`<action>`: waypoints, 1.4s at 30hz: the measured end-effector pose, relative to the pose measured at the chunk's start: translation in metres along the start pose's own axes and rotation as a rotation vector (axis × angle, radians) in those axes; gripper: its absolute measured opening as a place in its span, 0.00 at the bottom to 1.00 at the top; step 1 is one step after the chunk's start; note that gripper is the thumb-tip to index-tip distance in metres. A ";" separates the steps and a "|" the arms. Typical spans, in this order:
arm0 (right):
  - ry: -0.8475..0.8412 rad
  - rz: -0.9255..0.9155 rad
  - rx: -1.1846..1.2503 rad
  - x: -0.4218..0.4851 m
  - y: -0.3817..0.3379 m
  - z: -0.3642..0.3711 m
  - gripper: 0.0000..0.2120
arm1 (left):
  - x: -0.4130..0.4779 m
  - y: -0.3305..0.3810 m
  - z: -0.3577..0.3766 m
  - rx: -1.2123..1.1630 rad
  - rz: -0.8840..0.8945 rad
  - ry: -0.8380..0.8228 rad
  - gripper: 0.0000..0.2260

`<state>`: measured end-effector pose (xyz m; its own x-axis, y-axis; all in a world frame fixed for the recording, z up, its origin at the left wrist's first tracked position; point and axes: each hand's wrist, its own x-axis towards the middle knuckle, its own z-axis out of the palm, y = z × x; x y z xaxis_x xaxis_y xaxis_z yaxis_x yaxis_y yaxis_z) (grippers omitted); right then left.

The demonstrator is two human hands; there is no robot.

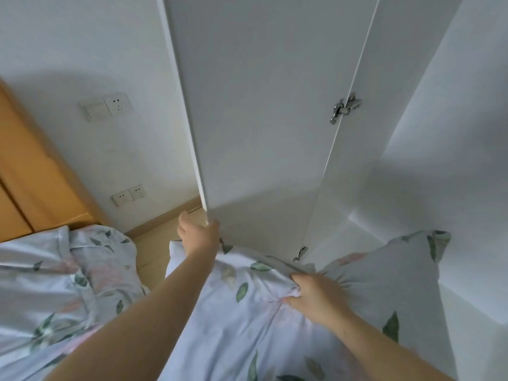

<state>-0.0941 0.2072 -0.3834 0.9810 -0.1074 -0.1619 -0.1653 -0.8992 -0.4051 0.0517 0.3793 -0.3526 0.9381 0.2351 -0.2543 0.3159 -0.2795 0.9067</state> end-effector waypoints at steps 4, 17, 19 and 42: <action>0.016 0.023 -0.018 -0.001 0.001 -0.002 0.22 | 0.006 0.003 0.003 -0.022 0.037 -0.181 0.19; -0.049 0.228 0.069 -0.067 0.056 0.003 0.19 | -0.105 -0.023 0.049 0.335 0.199 -0.263 0.10; -0.046 0.275 0.049 -0.089 0.070 0.002 0.16 | -0.121 -0.028 0.061 0.355 0.232 -0.334 0.09; 0.424 0.801 0.239 -0.245 0.126 -0.027 0.11 | -0.270 0.021 0.196 0.851 1.070 -1.546 0.28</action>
<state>-0.3527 0.1087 -0.3710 0.5136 -0.8448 -0.1501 -0.7779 -0.3847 -0.4968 -0.1667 0.1273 -0.3311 -0.0703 -0.9603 -0.2700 -0.7733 -0.1185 0.6228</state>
